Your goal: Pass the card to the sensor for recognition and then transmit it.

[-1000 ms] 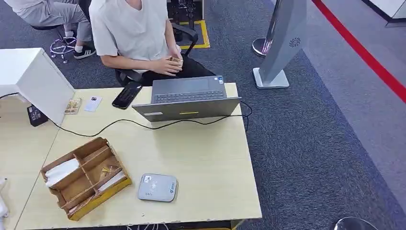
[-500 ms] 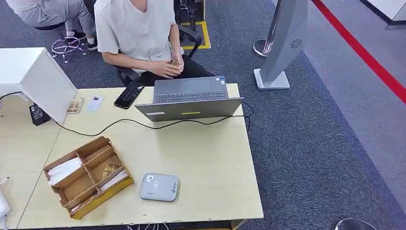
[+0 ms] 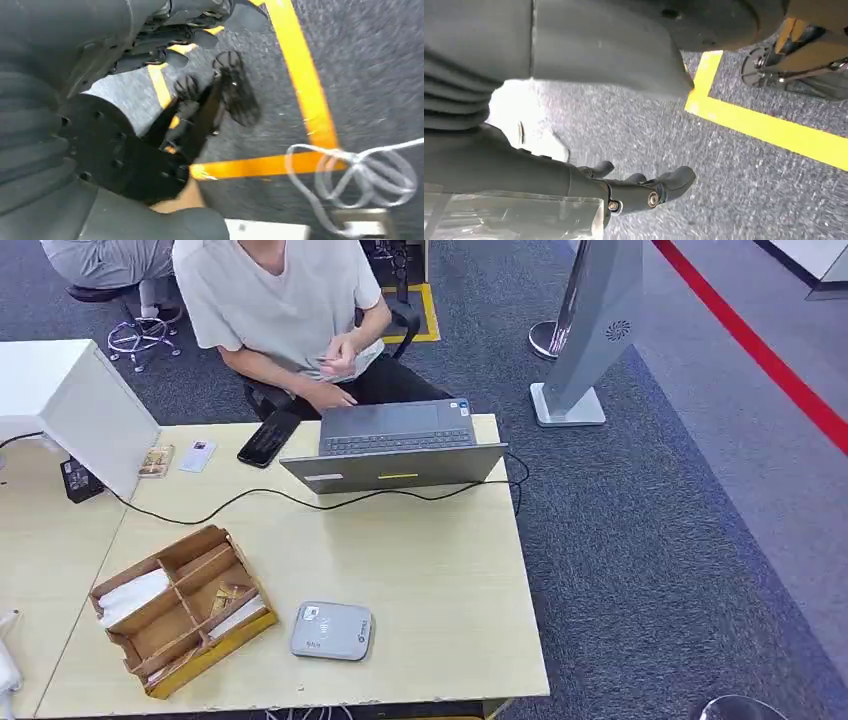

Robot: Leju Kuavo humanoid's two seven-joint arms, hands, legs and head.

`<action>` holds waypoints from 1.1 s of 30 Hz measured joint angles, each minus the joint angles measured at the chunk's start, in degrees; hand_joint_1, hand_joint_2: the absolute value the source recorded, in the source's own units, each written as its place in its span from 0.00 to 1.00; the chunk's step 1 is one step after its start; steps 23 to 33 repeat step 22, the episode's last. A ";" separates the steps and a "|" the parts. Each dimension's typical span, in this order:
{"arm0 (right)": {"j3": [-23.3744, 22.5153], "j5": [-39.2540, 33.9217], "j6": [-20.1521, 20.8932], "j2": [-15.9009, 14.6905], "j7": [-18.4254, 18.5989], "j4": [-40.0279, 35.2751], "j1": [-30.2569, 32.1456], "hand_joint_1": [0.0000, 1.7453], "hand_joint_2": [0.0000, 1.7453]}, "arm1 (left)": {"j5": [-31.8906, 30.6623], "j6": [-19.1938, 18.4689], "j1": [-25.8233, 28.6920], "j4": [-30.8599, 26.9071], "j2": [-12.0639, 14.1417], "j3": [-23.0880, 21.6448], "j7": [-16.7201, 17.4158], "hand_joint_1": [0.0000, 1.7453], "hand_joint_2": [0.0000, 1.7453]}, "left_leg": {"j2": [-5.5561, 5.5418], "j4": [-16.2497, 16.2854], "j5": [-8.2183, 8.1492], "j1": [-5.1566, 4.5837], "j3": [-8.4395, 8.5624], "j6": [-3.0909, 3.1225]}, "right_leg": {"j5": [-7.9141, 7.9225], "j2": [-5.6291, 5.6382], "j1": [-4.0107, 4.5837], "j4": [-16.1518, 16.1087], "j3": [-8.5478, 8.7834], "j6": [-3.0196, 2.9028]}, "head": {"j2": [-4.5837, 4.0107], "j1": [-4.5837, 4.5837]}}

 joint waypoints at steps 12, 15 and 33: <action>11.88 -17.93 0.74 -2.40 0.20 -1.18 2.36 0.00 0.00 | -1.02 -0.92 2.49 0.04 1.29 -15.40 0.72 0.00 0.00 | 0.00 0.00 0.00 0.00 -0.01 0.00 | 0.00 0.00 0.00 0.00 0.00 0.00 | 0.00 0.02; 14.99 -22.62 0.87 -2.93 0.24 -1.49 2.96 0.00 0.00 | -1.18 -1.18 3.15 0.04 1.84 -18.95 0.87 0.00 0.00 | 0.00 0.00 0.00 0.00 -0.01 0.00 | 0.00 0.00 0.00 0.00 0.00 0.00 | 0.00 0.00; 23.07 -34.02 1.05 -4.35 0.39 -2.25 4.44 0.00 0.00 | -1.77 -1.66 4.72 0.02 3.28 -27.88 1.24 0.00 0.00 | 0.00 0.00 0.00 0.00 0.00 0.00 | 0.00 0.00 0.00 0.00 0.00 0.00 | 0.00 0.00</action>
